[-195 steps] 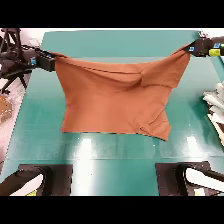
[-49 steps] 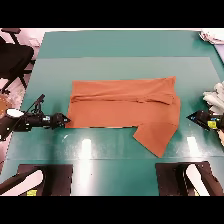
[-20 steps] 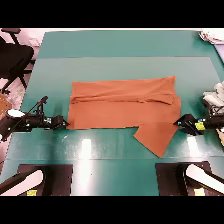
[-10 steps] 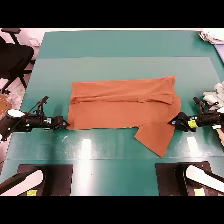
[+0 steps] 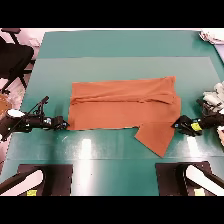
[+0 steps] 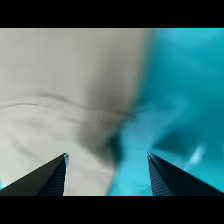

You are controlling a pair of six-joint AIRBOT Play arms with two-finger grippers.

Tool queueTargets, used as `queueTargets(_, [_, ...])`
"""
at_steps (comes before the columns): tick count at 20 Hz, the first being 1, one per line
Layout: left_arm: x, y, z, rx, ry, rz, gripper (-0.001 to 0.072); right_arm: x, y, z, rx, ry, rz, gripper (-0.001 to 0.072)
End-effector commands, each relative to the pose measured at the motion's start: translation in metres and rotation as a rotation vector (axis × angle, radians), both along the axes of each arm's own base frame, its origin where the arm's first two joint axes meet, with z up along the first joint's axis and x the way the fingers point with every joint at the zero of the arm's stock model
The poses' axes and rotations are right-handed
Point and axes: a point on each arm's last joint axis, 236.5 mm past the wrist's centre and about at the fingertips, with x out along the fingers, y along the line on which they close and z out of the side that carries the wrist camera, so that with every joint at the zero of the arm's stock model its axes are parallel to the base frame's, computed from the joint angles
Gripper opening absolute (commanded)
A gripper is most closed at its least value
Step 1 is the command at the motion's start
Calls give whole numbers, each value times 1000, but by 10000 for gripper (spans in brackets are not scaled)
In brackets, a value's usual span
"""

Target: Fold the shirts.

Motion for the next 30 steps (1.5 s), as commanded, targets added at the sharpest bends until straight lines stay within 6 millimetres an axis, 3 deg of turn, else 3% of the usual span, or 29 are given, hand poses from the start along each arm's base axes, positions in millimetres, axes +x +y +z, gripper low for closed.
queueTargets(1, [0, 0, 1, 0, -1, 0, 24, -8, -10, 16, -73, -7, -41, 620])
queueTargets(4, [1, 0, 1, -2, -2, 2, 24, -17, 4, 5, -21, 19, -50, 621])
queueTargets(7, [1, -1, 1, -7, -1, 2, 24, -20, 37, -9, 119, 9, -49, 620])
queueTargets(13, [0, -2, 2, -11, 1, 0, 24, -31, 46, -27, 138, 31, -89, 611])
queueTargets(16, [0, -2, 2, -14, 1, 2, 24, -28, 44, -29, 126, 18, -98, 427])
queueTargets(19, [1, -3, 3, -20, 0, 5, 23, -19, 39, -22, 116, -7, -95, 30])
queueTargets(21, [1, -7, 8, -42, 1, -1, 23, -11, 36, -13, 113, -28, -84, 19])
queueTargets(23, [1, -18, 26, -94, -19, -57, 21, 1, 32, 5, 96, -84, -69, 18])
queueTargets(26, [5, -31, 68, -163, -74, -143, 20, 17, 28, 49, 56, -211, -37, 18])
queueTargets(30, [27, -36, 141, -173, -282, -137, 20, 47, 34, 122, 41, -464, -41, 18])
